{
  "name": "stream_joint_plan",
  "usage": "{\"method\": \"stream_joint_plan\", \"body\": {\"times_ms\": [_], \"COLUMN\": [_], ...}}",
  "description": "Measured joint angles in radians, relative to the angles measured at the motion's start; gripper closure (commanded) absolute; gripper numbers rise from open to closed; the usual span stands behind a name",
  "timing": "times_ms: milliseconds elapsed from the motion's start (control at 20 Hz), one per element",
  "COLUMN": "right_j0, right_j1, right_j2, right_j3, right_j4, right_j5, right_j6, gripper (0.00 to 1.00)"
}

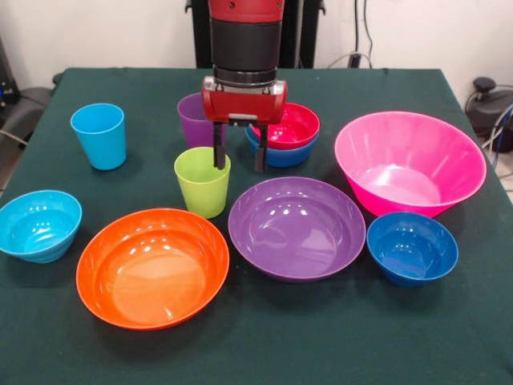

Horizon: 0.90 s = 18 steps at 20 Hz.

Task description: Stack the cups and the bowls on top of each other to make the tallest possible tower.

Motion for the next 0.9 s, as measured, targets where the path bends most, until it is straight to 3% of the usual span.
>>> {"method": "stream_joint_plan", "body": {"times_ms": [900], "right_j0": [0.0], "right_j1": [0.059], "right_j2": [-0.042], "right_j3": [-0.001], "right_j4": [0.0], "right_j5": [-0.041], "right_j6": [0.0], "gripper": [0.0]}}
